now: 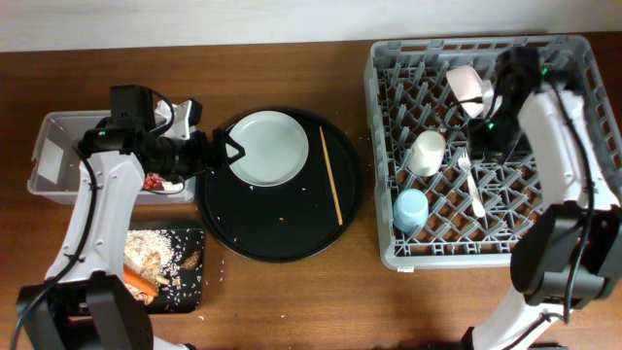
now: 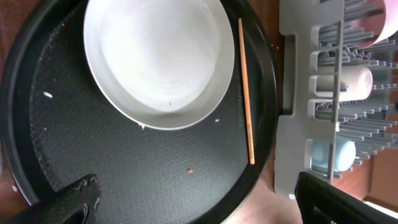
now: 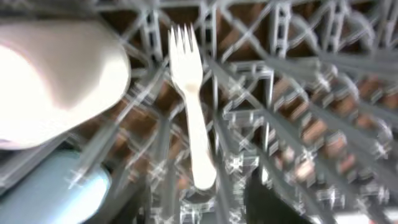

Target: Sort waste into correct bins and load items into the dishwasher rack

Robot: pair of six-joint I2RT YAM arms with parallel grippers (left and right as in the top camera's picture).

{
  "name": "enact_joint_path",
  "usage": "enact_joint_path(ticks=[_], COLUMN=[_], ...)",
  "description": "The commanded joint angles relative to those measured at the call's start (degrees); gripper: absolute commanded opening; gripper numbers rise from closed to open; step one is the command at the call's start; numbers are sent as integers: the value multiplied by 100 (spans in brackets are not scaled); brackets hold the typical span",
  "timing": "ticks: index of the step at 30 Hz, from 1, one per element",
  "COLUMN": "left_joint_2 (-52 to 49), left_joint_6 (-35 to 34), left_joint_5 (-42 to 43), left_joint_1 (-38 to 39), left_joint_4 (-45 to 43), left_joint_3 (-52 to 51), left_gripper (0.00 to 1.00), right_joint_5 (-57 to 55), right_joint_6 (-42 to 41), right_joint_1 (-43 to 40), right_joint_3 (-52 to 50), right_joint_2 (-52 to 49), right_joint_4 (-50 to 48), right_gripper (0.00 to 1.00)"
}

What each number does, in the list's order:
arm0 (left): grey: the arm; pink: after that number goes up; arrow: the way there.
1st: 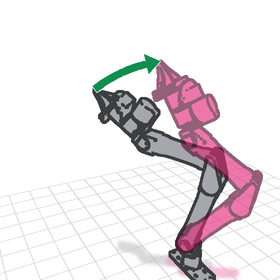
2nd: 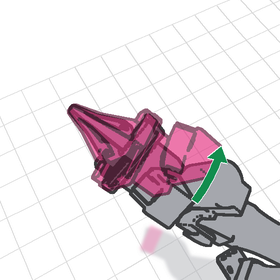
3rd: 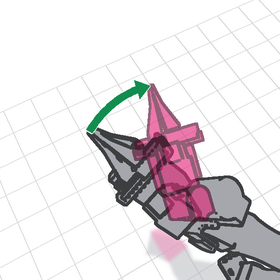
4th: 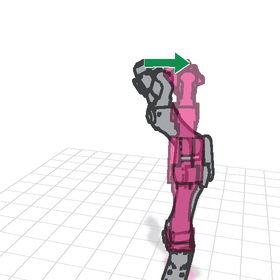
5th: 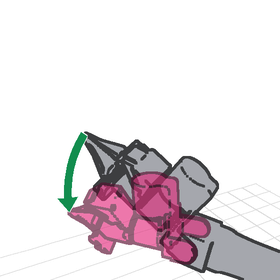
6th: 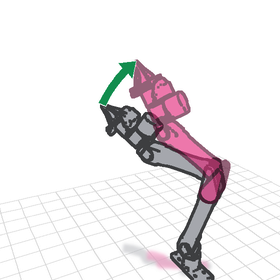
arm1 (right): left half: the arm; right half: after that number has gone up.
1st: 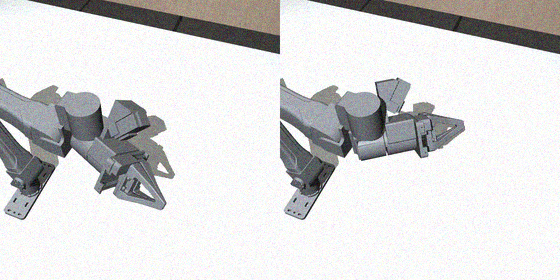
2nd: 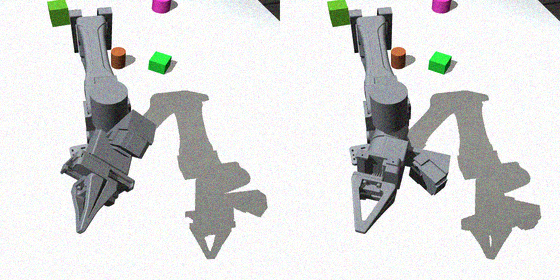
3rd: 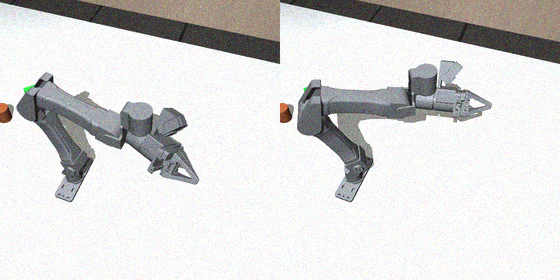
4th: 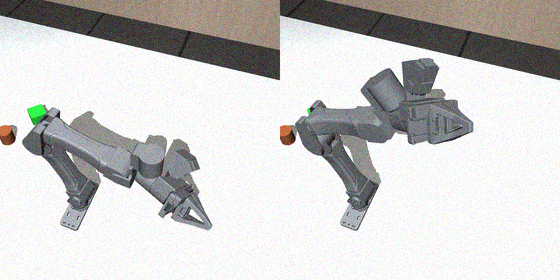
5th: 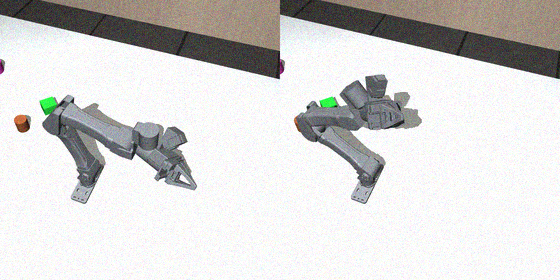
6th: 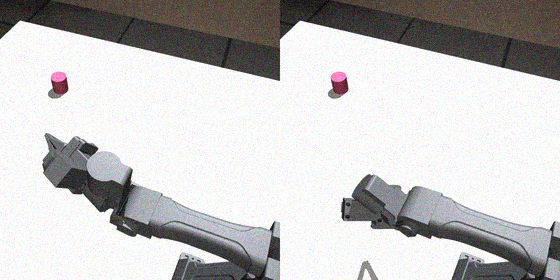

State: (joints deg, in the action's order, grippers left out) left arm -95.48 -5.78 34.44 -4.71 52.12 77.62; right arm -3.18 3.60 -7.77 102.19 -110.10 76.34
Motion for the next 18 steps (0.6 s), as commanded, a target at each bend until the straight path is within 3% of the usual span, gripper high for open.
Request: enact_joint_path(ticks=[1, 3, 5, 10, 16, 18], left_joint_2=[-20, -20, -20, -20, -20, -20], left_joint_6=[31, 31, 28, 31, 31, 31], left_joint_5=[22, 22, 22, 22, 22, 22], left_joint_1=[22, 22, 22, 22, 22, 22], left_joint_4=[4, 4, 4, 4, 4, 4], left_joint_3=[20, 20, 20, 20, 20, 20], left_gripper=[99, 99, 99, 99, 99, 99], right_joint_5=[1106, 1480, 1475, 597, 398, 422], right_joint_6=[-306, -304, -308, -1019, -1335, -1338], right_joint_1=[341, 813, 1727, 3344, 3593, 3595], right_joint_3=[1097, 1211, 1161, 793, -890, -1471], right_joint_2=[98, 98, 90, -243, -769, -772], right_joint_4=[632, 675, 444, -503, -2507, -3163], right_gripper=[51, 51, 40, 34, 35, 45])
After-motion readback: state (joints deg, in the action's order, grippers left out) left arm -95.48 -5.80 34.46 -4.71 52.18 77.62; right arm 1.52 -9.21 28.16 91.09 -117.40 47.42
